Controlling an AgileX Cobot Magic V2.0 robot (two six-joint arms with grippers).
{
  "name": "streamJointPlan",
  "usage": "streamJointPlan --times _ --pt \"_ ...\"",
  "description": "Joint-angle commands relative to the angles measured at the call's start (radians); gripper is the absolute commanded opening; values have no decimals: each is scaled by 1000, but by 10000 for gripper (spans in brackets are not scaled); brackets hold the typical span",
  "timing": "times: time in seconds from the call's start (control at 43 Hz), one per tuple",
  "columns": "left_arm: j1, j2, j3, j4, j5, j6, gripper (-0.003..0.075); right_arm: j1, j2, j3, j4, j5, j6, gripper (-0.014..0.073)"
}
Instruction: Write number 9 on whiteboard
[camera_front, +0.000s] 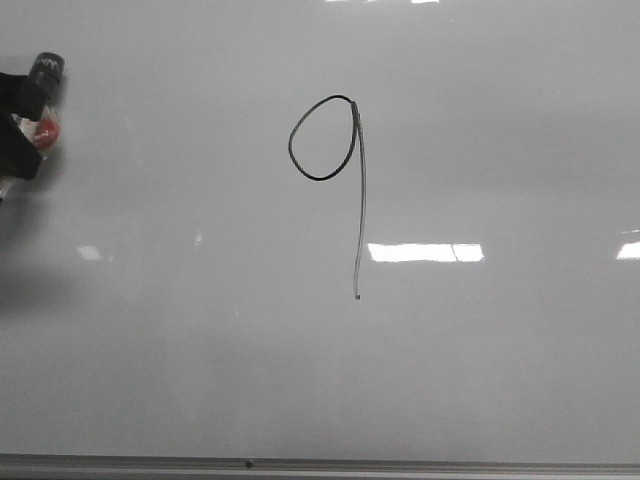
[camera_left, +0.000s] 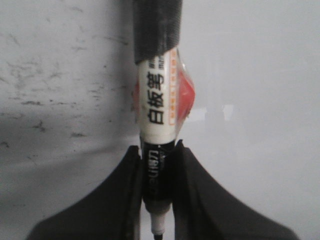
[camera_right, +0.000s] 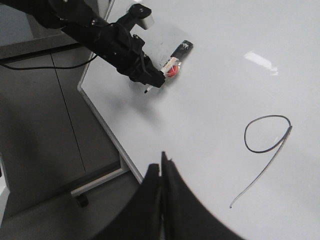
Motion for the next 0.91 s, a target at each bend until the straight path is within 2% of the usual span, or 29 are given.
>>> streamJointPlan --times 0.0,0.093,0.349,0.419,0.605,0.698,0.791,0.884 --pt "2 6 -26 -47 -75 -10 -18 -5 -3 -25 61 -19 -5 -62" --pt "2 23 -26 -47 -75 -10 10 -5 -3 -25 61 -19 -5 -62" --pt "2 19 -28 -47 -75 -10 263 -5 -3 -25 61 -19 -5 -62" --pt "2 19 -28 -47 -75 -10 287 -5 -3 -25 61 -20 -5 -62" --pt "2 19 -28 -47 -75 -10 292 -5 -3 -25 61 -20 -5 -62" --pt "2 7 -28 -47 -65 -10 347 -5 -3 -25 61 -20 -5 -62" --pt "0 -43 -26 -37 -50 3 395 -5 -3 -25 61 -23 -5 -62" --pt "0 -148 4 -38 -49 22 396 -5 -3 -25 61 -18 -5 -62"
